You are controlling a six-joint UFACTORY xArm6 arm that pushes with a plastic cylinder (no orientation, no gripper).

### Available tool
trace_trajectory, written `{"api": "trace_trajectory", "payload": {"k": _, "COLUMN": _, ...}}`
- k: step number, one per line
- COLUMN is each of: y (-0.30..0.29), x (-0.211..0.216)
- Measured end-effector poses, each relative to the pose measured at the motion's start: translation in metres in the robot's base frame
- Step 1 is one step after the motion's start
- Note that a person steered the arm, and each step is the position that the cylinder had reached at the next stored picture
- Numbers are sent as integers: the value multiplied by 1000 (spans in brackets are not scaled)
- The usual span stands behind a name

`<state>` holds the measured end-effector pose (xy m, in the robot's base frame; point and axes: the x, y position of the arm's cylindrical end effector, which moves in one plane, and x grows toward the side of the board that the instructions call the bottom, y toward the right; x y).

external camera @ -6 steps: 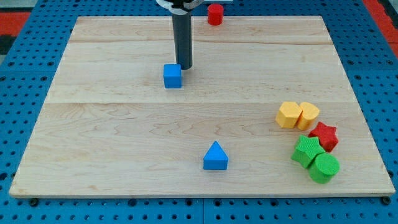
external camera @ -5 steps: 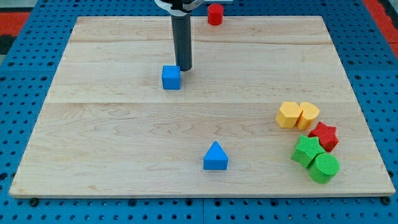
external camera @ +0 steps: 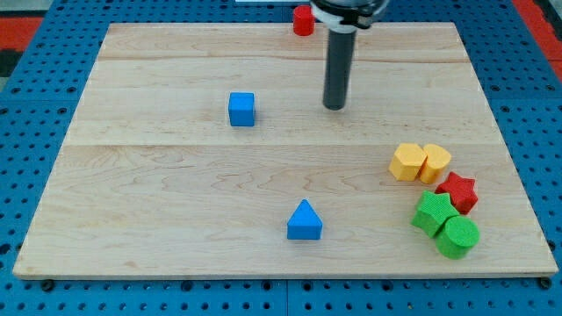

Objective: Move the yellow heart along with yellow hexagon towards the left

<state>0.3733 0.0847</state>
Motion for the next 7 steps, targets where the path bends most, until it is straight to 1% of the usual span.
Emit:
{"api": "trace_trajectory", "payload": {"k": 1, "y": 49, "x": 1}}
{"api": "trace_trajectory", "payload": {"k": 2, "y": 120, "x": 17}}
{"api": "trace_trajectory", "payload": {"k": 3, "y": 193, "x": 64}}
{"api": "trace_trajectory", "payload": {"k": 4, "y": 211, "x": 88}}
{"api": "trace_trajectory", "payload": {"k": 5, "y": 182, "x": 91}}
{"api": "trace_trajectory", "payload": {"k": 6, "y": 167, "x": 96}}
{"api": "trace_trajectory", "payload": {"k": 7, "y": 136, "x": 100}}
